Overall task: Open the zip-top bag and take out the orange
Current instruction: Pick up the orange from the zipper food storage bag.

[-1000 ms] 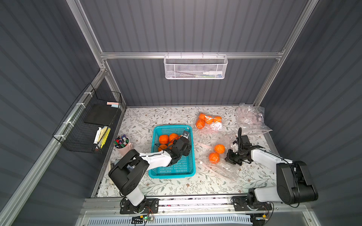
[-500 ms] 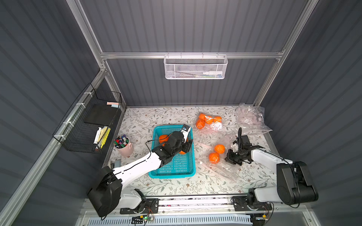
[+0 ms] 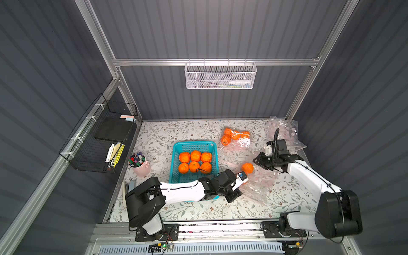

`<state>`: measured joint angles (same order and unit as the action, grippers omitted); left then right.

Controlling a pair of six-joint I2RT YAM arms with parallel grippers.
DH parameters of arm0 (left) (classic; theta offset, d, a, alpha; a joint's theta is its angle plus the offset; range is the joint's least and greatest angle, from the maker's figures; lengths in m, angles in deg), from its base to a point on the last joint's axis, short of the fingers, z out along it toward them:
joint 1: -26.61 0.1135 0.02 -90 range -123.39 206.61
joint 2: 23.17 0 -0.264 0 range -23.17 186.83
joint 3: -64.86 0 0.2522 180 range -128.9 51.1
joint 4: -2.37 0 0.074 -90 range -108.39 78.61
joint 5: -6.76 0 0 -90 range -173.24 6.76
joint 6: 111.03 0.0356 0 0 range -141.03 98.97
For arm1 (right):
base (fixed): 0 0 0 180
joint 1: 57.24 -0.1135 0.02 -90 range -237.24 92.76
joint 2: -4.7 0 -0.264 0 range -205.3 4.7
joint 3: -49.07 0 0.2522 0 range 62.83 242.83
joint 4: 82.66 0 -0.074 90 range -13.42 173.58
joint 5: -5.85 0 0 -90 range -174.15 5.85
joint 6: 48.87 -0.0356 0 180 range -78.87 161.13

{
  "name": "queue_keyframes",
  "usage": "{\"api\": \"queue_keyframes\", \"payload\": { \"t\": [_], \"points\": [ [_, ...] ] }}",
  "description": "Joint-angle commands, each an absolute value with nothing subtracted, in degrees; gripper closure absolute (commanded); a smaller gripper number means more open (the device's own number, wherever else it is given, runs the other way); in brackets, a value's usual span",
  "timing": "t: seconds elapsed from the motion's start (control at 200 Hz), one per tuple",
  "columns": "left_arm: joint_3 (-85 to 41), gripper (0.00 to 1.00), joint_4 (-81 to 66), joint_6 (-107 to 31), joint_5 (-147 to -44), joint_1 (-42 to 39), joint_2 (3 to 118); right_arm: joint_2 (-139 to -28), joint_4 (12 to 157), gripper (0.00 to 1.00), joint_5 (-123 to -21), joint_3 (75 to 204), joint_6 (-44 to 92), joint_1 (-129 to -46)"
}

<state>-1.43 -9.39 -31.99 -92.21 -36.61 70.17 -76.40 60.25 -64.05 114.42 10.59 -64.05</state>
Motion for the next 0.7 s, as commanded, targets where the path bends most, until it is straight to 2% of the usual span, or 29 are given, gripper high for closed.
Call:
{"api": "queue_keyframes", "payload": {
  "t": [0.0, 0.215, 0.275, 0.365, 0.695],
  "points": [
    [-4.1, 0.62, -10.3, -33.3, -90.8, -36.5, 70.9, -82.5, 59.7, 0.71, -61.5, 118.4, 9.0, -64.0],
    [-3.9, 0.62, -11.4, -34.6, -90.2, -36.5, 71.8, -92.1, 61.5, 0.77, -57.3, 119.5, 7.5, -64.5],
    [-3.7, 0.59, -11.4, -34.6, -90.2, -36.5, 71.8, -93.4, 62.4, 0.80, -57.3, 118.0, 7.6, -64.5],
    [-3.2, 0.50, -11.2, -34.6, -90.4, -36.5, 72.0, -95.2, 62.1, 0.83, -57.1, 117.1, 8.6, -64.5],
    [-3.5, 0.45, -9.7, -32.0, -94.9, -36.6, 73.3, -97.1, 65.3, 0.89, -58.4, 113.7, 9.5, -64.6]
  ]
}}
